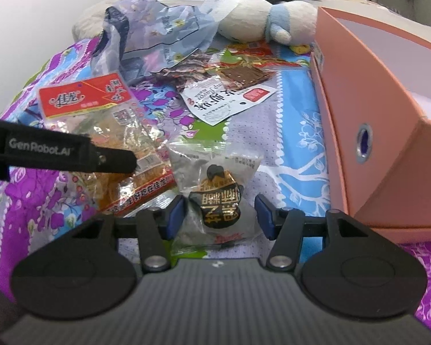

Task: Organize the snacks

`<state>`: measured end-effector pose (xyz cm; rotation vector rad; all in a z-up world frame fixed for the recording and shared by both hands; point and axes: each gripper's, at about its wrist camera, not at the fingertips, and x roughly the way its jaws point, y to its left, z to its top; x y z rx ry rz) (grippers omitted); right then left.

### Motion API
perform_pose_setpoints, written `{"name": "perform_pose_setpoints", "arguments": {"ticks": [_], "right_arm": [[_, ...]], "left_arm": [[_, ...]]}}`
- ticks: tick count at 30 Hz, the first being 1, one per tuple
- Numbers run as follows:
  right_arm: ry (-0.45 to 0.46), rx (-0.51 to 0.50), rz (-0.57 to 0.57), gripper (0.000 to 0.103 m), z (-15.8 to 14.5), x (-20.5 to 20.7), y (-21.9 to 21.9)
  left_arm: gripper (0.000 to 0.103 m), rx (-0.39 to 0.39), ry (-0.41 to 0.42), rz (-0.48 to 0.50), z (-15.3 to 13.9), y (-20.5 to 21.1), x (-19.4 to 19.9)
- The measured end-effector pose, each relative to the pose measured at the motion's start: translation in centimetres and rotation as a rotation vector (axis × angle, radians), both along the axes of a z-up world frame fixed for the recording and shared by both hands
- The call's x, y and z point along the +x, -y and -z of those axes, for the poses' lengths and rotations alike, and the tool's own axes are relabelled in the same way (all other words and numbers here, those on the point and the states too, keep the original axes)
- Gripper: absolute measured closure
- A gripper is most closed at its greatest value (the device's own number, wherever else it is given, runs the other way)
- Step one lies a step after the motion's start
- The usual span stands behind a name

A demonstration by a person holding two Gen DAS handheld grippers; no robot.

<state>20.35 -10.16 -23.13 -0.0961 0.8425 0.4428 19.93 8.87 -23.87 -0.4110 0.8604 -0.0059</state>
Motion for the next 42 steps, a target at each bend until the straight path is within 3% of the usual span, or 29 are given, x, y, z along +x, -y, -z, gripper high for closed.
{"name": "perform_pose_setpoints", "arguments": {"ticks": [6, 25, 42], "right_arm": [[0.002, -0.008, 0.034, 0.048, -1.3, -0.7, 1.1], [0.053, -0.015, 0.071, 0.049, -5.7, -2.0, 2.7], [0.195, 0.038, 0.086, 0.049, -14.0, 0.3, 5.0]], "left_arm": [[0.086, -0.010, 0.043, -0.019, -1.5, 0.0, -1.0], [0.091, -0.028, 0.117, -0.062, -5.8, -1.4, -3.6], [0.091, -0.011, 0.249, 0.019, -14.8, 0.6, -1.5]]}}
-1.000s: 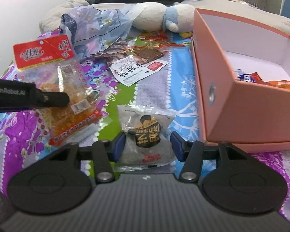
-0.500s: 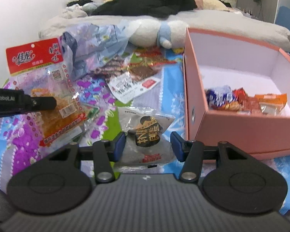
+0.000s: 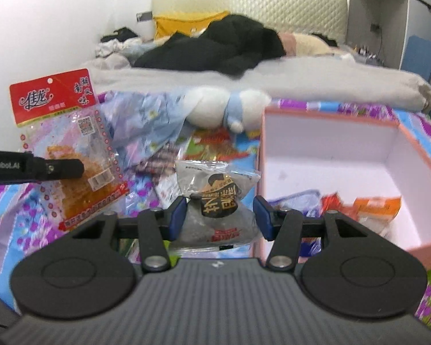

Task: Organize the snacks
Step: 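Carry the spicy strip pack with the left gripper while the right gripper carries the wrapped snack over the box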

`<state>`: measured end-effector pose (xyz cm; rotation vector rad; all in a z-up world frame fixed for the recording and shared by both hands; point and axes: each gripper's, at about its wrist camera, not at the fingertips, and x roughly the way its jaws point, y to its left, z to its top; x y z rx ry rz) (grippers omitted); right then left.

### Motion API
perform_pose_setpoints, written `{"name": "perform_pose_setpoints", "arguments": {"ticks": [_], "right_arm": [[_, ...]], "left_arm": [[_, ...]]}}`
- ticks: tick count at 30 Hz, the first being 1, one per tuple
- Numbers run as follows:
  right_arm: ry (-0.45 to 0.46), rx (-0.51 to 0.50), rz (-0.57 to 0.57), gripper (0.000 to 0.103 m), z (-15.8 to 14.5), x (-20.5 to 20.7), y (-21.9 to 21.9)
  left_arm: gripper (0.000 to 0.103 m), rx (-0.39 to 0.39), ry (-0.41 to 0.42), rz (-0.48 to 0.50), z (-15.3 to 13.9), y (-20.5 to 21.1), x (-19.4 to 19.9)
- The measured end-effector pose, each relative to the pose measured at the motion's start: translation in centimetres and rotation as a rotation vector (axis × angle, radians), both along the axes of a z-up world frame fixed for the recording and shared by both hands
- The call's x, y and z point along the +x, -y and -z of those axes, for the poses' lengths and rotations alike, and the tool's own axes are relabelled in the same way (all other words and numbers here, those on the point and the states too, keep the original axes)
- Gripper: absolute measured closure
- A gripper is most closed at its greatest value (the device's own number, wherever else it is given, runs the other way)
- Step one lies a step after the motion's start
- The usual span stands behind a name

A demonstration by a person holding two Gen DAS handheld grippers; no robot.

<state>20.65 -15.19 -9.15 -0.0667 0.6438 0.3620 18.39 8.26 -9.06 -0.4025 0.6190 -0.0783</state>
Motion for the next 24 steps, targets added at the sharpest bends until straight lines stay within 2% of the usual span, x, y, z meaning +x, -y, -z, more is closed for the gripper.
{"name": "perform_pose_setpoints", "arguments": {"ticks": [6, 12, 19, 24], "right_arm": [[0.065, -0.013, 0.015, 0.049, -3.1, 1.1, 1.3], [0.127, -0.024, 0.048, 0.049, -5.9, 2.2, 3.4], [0.128, -0.034, 0.106, 0.049, -6.2, 3.6, 6.7], [0.083, -0.030, 0.149, 0.049, -4.7, 4.8, 9.5]], "left_arm": [[0.091, 0.000, 0.067, 0.048, -3.8, 2.4, 1.8], [0.091, -0.008, 0.105, 0.099, -6.2, 5.2, 3.6], [0.091, -0.021, 0.094, 0.164, -6.9, 9.3, 6.0], [0.091, -0.022, 0.043, 0.215, -5.3, 12.7, 8.5]]}}
